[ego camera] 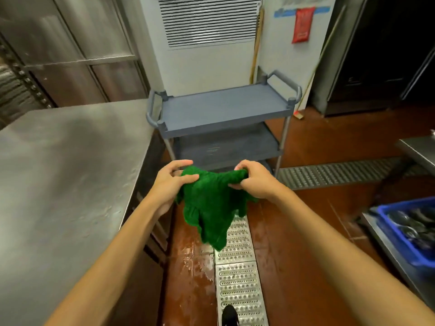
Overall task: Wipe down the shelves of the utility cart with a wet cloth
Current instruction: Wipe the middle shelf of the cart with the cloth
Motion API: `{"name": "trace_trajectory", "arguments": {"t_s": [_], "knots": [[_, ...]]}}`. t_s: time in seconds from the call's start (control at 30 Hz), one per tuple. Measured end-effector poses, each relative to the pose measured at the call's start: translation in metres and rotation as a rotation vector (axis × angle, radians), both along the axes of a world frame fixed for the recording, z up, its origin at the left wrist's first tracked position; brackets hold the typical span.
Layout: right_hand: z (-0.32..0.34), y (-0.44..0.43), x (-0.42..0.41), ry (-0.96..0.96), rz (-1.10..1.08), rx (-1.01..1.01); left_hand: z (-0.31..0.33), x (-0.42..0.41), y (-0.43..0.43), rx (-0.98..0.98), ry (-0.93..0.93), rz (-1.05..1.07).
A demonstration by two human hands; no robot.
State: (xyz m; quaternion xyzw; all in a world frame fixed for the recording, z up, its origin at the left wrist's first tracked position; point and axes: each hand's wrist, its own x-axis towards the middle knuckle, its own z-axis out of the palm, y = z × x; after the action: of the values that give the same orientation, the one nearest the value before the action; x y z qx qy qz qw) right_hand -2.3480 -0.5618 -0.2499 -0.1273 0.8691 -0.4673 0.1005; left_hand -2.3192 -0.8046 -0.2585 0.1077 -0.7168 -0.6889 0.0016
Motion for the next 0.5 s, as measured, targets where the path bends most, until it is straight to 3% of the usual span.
{"name": "trace_trajectory", "arguments": {"t_s": [0.13, 0.3, 0.43, 0.5], "knots": [[-0.006, 0.01, -0.042, -0.17, 0.115, 0.13, 0.011, -0.053, 0.003, -0.032, 0.044, -0.15], [-0.007, 0.014, -0.081, -0.439, 0.034, -0.17, 0.016, -0.111, 0.002, -0.153, 0.161, -0.216], [-0.015, 0.012, -0.108, -0.61, 0.017, -0.27, 0.019, -0.146, 0.0, -0.146, 0.23, -0.227], [-0.023, 0.008, -0.123, -0.577, -0.023, -0.241, 0.018, -0.162, -0.004, -0.168, 0.226, -0.24]]}}
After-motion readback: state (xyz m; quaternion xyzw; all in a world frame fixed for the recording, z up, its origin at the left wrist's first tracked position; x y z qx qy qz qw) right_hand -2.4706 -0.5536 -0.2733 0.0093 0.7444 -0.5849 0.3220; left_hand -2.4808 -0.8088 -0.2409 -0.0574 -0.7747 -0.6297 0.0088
